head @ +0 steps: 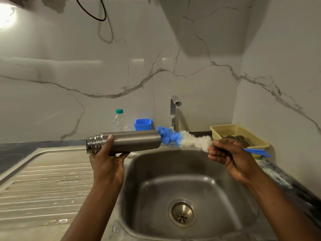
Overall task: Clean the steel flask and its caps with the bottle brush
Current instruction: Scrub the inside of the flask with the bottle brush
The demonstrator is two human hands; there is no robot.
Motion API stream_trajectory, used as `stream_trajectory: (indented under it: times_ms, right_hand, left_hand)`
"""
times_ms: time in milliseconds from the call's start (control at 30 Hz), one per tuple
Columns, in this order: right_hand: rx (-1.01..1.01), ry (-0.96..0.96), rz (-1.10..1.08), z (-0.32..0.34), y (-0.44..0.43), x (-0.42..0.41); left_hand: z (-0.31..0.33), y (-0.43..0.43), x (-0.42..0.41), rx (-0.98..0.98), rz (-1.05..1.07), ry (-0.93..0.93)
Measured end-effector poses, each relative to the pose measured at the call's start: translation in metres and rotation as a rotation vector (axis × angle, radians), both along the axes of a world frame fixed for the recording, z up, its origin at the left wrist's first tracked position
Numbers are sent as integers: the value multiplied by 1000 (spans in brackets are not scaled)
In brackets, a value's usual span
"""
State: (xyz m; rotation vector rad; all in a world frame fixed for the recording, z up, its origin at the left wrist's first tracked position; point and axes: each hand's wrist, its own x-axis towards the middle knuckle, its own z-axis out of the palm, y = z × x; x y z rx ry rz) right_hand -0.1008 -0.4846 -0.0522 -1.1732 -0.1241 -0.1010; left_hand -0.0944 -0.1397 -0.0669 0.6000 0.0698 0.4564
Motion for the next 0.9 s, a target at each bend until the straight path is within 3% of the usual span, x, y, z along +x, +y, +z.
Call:
stream_trajectory:
  times_ms: [700,900]
  right_hand:
    - [-122,-36,3,-11,13,0]
    - [-107,-58,13,-1,3,-2]
  left_hand:
    - [2,-13,-3,2,-86,63]
    - [3,-4,-1,-21,7,43]
